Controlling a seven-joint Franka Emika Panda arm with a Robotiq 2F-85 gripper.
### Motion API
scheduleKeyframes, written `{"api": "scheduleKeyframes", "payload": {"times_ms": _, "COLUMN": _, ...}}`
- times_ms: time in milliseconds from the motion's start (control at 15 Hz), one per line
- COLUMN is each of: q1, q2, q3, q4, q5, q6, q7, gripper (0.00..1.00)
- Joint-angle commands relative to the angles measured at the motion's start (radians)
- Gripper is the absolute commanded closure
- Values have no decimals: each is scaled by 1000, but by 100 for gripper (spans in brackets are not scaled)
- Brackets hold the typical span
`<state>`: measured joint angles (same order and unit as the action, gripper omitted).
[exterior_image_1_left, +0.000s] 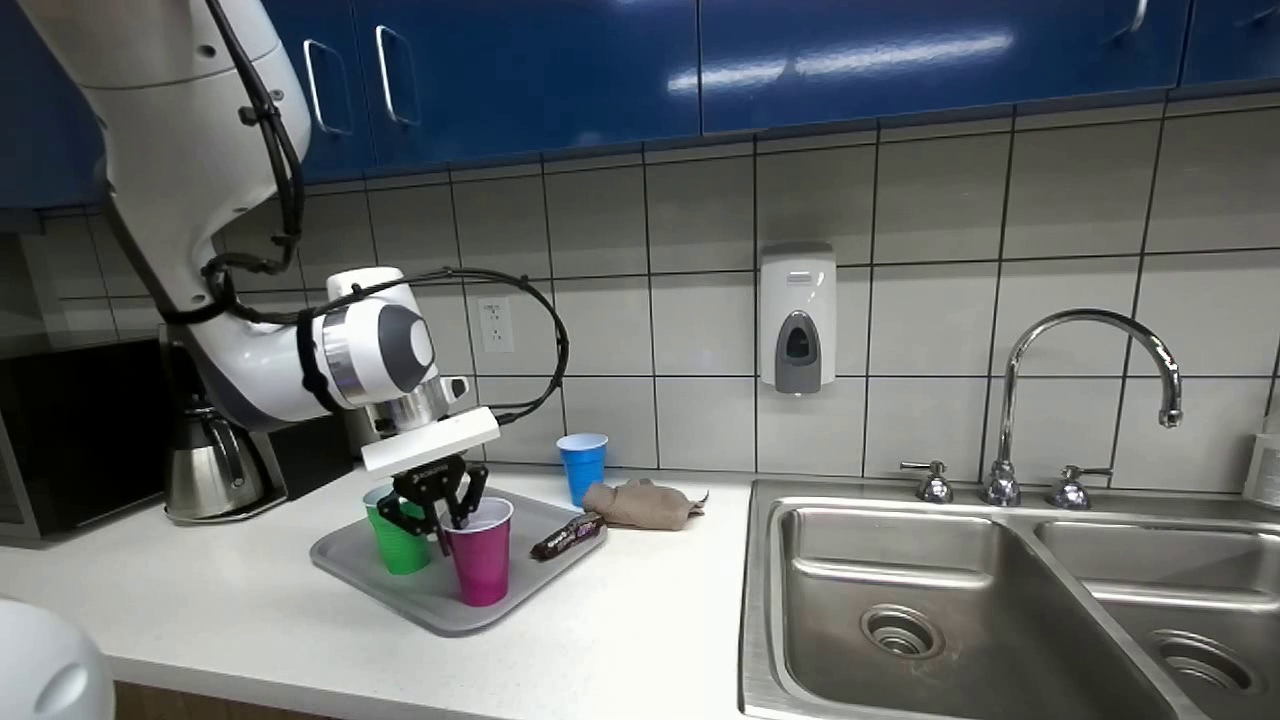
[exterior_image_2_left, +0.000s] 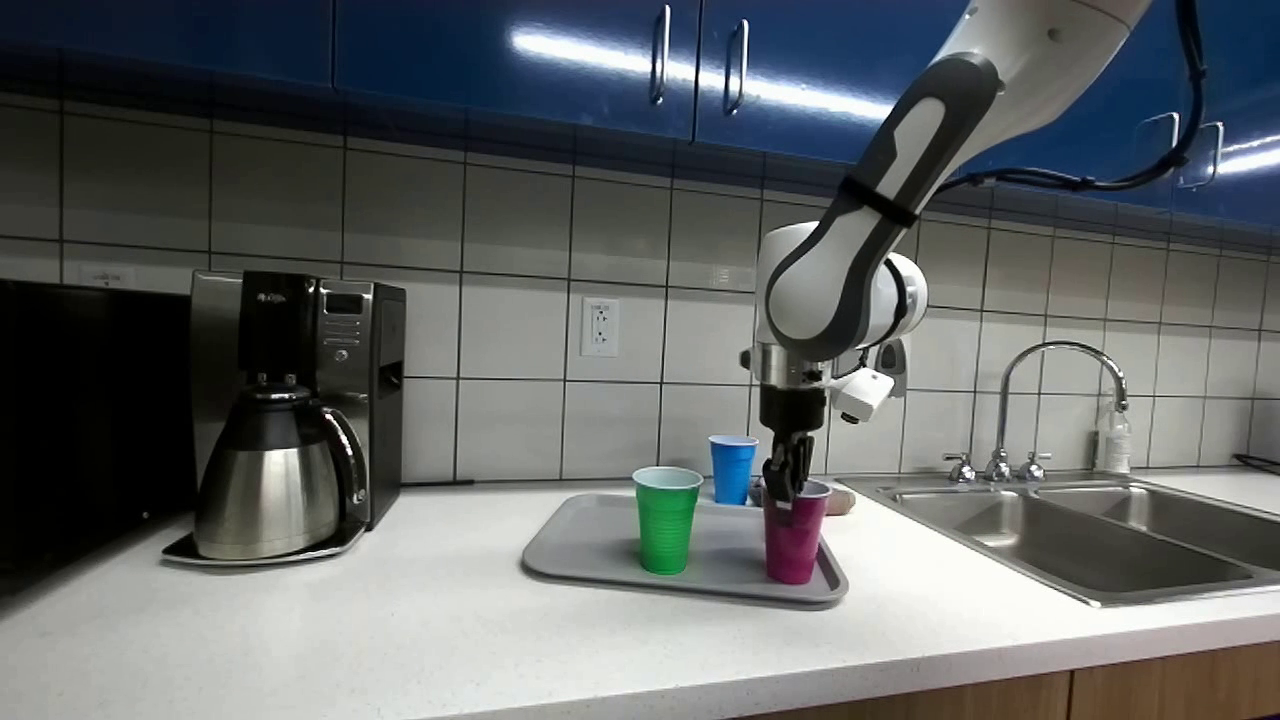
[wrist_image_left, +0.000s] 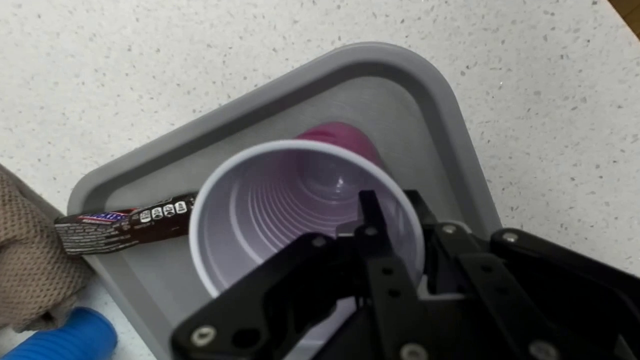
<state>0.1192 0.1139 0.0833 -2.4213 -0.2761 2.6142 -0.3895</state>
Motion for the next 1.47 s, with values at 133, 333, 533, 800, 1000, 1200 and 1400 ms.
{"api": "scheduleKeyframes", "payload": {"times_ms": 133, "q1": 1, "q2": 11, "q3": 5, "q4": 30, "q5": -47, "q6": -44, "q7": 55, "gripper": 36}}
{"api": "scheduleKeyframes", "payload": {"times_ms": 333, "q1": -3, "q2": 11, "q3": 7, "q4": 37, "q5": -26, "q6": -66, "q7": 47, "gripper": 12}}
{"api": "scheduleKeyframes", "payload": {"times_ms": 533, "q1": -6, "q2": 3, "q3": 10, "q4": 47, "q5": -6, "q6": -98, "q7": 34, "gripper": 0}}
{"api": "scheduleKeyframes", "payload": {"times_ms": 800, "q1": -8, "q2": -1, "q3": 11, "q4": 67, "q5": 3, "q6": -124, "q7": 32, "gripper": 0}}
{"api": "scheduleKeyframes", "payload": {"times_ms": 1000, "q1": -9, "q2": -6, "q3": 13, "q4": 85, "q5": 22, "q6": -139, "q7": 23, "gripper": 0}}
{"api": "scheduleKeyframes", "payload": {"times_ms": 1200, "q1": -13, "q2": -4, "q3": 12, "q4": 116, "q5": 47, "q6": -155, "q7": 18, "gripper": 0}}
{"api": "scheduleKeyframes", "payload": {"times_ms": 1400, "q1": -15, "q2": 2, "q3": 10, "q4": 161, "q5": 66, "q6": -165, "q7": 21, "gripper": 0}}
